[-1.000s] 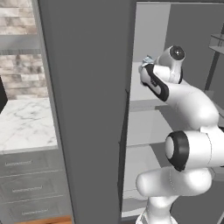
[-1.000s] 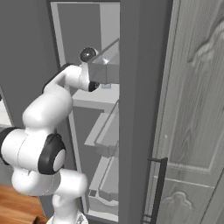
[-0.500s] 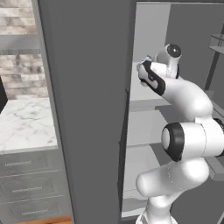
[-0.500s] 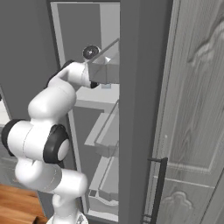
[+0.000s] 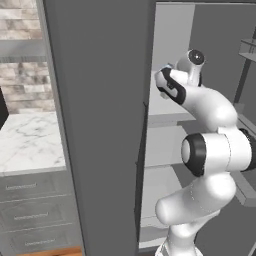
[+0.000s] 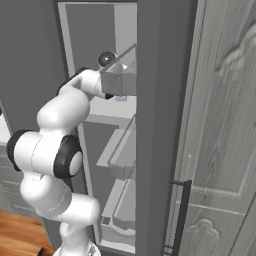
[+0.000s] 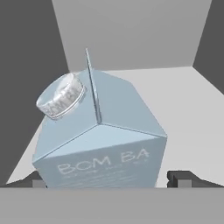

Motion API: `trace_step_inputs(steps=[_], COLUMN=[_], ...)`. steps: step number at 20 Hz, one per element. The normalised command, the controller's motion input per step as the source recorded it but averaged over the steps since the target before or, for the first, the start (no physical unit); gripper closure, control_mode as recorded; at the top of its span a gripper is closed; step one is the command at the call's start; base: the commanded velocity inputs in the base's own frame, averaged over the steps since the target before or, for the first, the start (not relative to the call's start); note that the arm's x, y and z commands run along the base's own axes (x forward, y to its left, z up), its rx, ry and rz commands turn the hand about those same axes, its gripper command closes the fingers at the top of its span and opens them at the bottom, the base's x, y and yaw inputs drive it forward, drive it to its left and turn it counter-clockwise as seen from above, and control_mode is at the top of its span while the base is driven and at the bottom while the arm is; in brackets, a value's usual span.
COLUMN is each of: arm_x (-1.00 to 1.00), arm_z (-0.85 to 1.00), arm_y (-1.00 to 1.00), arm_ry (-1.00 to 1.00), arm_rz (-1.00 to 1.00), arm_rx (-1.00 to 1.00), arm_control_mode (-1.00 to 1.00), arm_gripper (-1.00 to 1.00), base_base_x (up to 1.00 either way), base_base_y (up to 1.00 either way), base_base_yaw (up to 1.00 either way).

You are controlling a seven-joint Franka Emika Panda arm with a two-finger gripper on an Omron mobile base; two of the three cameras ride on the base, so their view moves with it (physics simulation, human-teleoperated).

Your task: Take a sugar cube from the saucer and place it inside the coffee. Then, grab milk from the fridge and place it next to the coffee on the counter to sweeten the coffee.

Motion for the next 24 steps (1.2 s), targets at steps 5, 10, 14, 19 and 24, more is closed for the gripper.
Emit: trace_step_inputs(steps=[5, 10, 14, 19, 24], arm_x=[0.13, 0.08, 0.0, -0.03, -0.68], arm_z=[-0.09, -0.04, 0.0, 0.0, 0.19], arm_y=[0.0, 0.0, 0.0, 0.0, 0.0], arm_ry=[0.0, 0.0, 0.0, 0.0, -0.04], arm_rz=[0.0, 0.0, 0.0, 0.0, 0.0], arm_rx=[0.01, 0.01, 0.01, 0.0, 0.0], arm_control_mode=[-1.0, -1.0, -1.0, -1.0, -1.0], arm_gripper=[-1.0, 1.0, 1.0, 1.0, 1.0], base_base_x=[0.0, 0.0, 0.0, 0.0, 0.0], base_base_y=[0.0, 0.0, 0.0, 0.0, 0.0], base_base_yaw=[0.0, 0.0, 0.0, 0.0, 0.0])
